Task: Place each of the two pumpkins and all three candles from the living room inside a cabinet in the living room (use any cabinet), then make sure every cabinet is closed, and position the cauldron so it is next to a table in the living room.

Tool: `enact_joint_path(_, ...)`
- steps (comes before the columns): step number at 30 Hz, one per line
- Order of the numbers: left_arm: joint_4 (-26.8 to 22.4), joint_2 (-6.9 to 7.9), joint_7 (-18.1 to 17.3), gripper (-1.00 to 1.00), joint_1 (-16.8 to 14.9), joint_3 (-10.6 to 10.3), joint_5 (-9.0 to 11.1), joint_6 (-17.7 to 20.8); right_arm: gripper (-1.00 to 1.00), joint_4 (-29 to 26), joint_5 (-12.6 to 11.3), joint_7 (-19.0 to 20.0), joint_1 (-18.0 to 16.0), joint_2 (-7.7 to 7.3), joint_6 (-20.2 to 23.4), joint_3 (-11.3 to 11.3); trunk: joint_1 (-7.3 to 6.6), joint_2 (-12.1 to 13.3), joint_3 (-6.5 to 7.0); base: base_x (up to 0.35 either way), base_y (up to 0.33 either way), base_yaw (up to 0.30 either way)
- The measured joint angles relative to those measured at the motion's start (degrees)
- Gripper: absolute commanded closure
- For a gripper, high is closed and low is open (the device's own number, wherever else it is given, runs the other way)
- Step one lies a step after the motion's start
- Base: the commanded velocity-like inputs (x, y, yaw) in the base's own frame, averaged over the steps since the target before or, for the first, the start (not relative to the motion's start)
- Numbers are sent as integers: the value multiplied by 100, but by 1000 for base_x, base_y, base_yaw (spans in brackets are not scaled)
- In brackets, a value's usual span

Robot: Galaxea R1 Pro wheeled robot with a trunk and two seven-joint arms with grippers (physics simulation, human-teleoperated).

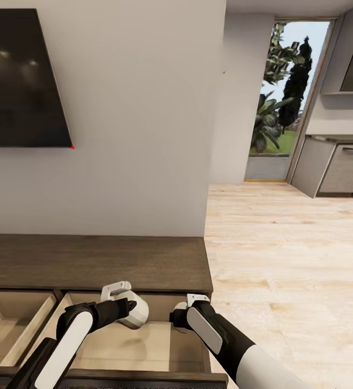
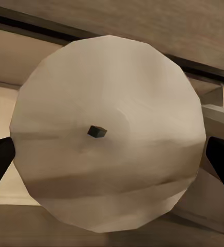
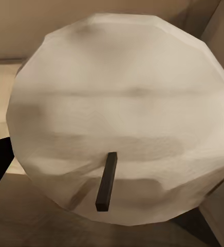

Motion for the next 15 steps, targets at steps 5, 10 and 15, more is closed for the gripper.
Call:
enact_joint_path(5, 69, -14, 0, 100, -8, 0, 0, -4, 100, 0, 1, 1, 0, 3, -35, 0, 110, -201, -90, 0, 0, 0)
enact_joint_path(10, 93, -106, 0, 100, -10, -27, 15, -9, 100, 0, 1, 1, 0, 3, -51, 0, 220, -401, -180, 0, 0, 0)
enact_joint_path(15, 215, -122, 0, 100, -23, -34, -14, -2, 100, 0, 2, 1, 0, 5, -56, 3, 330, -602, -269, 0, 0, 0)
